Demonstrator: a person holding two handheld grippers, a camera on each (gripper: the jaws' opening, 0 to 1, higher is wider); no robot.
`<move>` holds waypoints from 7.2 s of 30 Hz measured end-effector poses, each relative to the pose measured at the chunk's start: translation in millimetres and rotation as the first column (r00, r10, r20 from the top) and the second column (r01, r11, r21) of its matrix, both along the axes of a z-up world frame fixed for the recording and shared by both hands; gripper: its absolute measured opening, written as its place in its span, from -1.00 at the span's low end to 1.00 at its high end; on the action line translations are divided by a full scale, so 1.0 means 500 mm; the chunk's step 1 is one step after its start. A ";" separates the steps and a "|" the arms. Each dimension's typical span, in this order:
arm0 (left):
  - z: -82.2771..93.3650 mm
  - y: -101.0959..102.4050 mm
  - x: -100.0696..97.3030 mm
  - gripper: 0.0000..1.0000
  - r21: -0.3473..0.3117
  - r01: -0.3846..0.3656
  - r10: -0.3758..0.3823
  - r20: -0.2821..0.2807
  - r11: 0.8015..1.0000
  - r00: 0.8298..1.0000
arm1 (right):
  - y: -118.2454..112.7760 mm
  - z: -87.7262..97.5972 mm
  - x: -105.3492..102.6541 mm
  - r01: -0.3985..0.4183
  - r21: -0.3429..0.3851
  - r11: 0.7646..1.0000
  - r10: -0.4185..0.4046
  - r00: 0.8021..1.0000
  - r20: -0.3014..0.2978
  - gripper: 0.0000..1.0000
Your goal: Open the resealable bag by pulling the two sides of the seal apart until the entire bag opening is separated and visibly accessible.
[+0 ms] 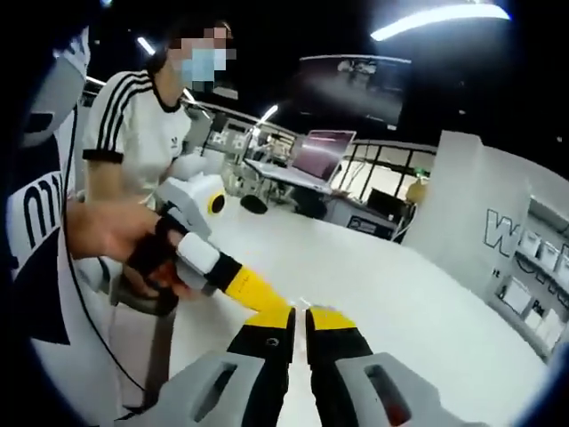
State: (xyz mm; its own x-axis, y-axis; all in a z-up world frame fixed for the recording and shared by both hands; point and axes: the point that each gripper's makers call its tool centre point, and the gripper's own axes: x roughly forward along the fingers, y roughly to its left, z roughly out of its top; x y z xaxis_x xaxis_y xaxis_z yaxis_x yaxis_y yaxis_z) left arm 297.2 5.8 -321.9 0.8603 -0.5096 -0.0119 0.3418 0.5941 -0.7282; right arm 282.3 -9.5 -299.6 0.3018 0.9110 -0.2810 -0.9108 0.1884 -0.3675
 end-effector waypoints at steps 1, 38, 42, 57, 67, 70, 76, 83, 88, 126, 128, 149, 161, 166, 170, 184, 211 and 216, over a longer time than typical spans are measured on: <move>0.001 0.001 0.000 -0.96 0.003 -0.002 0.002 0.002 1.000 1.000 | 0.003 -0.005 -0.002 -0.007 -0.014 1.000 0.007 1.000 0.003 -0.97; -0.020 -0.007 -0.009 -0.98 0.154 0.007 -0.005 -0.019 0.988 1.000 | 0.008 0.005 0.025 0.075 -0.086 0.993 -0.061 0.986 0.154 -1.00; -0.010 -0.012 -0.010 -0.97 0.086 0.010 -0.010 -0.001 0.996 1.000 | 0.011 0.023 0.025 0.054 -0.036 0.998 -0.051 0.995 0.082 -1.00; 0.018 -0.002 0.010 -0.73 -0.243 -0.017 0.006 -0.047 0.970 0.999 | 0.008 0.011 0.026 0.058 -0.043 0.997 -0.053 0.993 0.104 -1.00; 0.022 -0.009 0.008 -0.84 -0.300 -0.011 -0.010 -0.069 0.954 0.998 | 0.010 0.007 0.020 0.042 -0.053 0.998 -0.037 0.994 0.104 -1.00; 0.019 -0.013 0.005 -0.94 -0.312 0.002 -0.025 -0.071 0.950 0.997 | 0.010 0.001 0.014 0.031 -0.067 0.997 -0.024 0.995 0.098 -1.00; 0.011 -0.021 -0.008 -0.98 -0.242 0.019 -0.038 -0.076 0.970 0.996 | 0.007 -0.007 0.013 0.019 -0.075 0.997 -0.014 0.998 0.066 -1.00; 0.003 -0.021 -0.013 -0.98 -0.162 0.014 -0.027 -0.078 0.987 0.997 | 0.007 -0.019 0.010 -0.018 -0.099 0.995 0.019 1.000 0.002 -1.00; -0.020 -0.004 -0.005 -0.98 -0.135 0.012 -0.023 -0.079 0.991 0.997 | 0.006 -0.023 0.006 -0.044 -0.101 0.994 0.039 0.998 -0.051 -1.00; 0.019 0.014 -0.014 -0.73 -0.261 -0.024 0.009 -0.057 0.965 0.998 | 0.011 -0.012 0.014 -0.007 -0.109 0.994 0.007 1.000 -0.008 -1.00; 0.018 0.009 -0.014 -0.74 -0.276 -0.015 -0.003 -0.065 0.961 0.998 | 0.012 -0.011 0.012 -0.009 -0.106 0.994 0.008 1.000 -0.003 -1.00; 0.004 -0.022 -0.013 -0.98 -0.266 0.024 -0.046 -0.076 0.964 0.996 | 0.004 -0.020 0.007 -0.043 -0.126 0.991 0.037 0.998 -0.049 -1.00; -0.023 -0.018 -0.019 -0.98 -0.140 0.041 -0.052 -0.077 0.989 0.996 | 0.006 -0.043 -0.004 -0.129 -0.105 0.986 0.096 0.955 -0.279 -1.00; -0.034 -0.010 -0.017 -0.98 -0.119 0.046 -0.055 -0.078 0.992 0.995 | 0.004 -0.047 -0.002 -0.139 -0.090 0.986 0.097 0.925 -0.367 -1.00; -0.040 -0.005 -0.015 -0.99 -0.107 0.041 -0.049 -0.080 0.993 0.996 | 0.009 -0.041 -0.004 -0.121 -0.095 0.988 0.087 0.947 -0.308 -1.00; -0.026 -0.022 -0.024 -0.99 -0.133 0.034 -0.046 -0.093 0.991 0.995 | 0.006 -0.006 0.018 -0.029 -0.117 0.993 0.020 0.997 -0.075 -1.00; 0.010 -0.024 -0.008 -0.97 -0.390 0.038 -0.082 -0.097 0.920 0.992 | 0.008 -0.009 0.010 -0.053 -0.108 0.993 0.043 0.995 -0.092 -1.00; 0.007 -0.024 -0.014 -0.99 -0.340 0.036 -0.075 -0.104 0.940 0.992 | 0.008 -0.013 0.010 -0.055 -0.114 0.992 0.044 0.994 -0.095 -1.00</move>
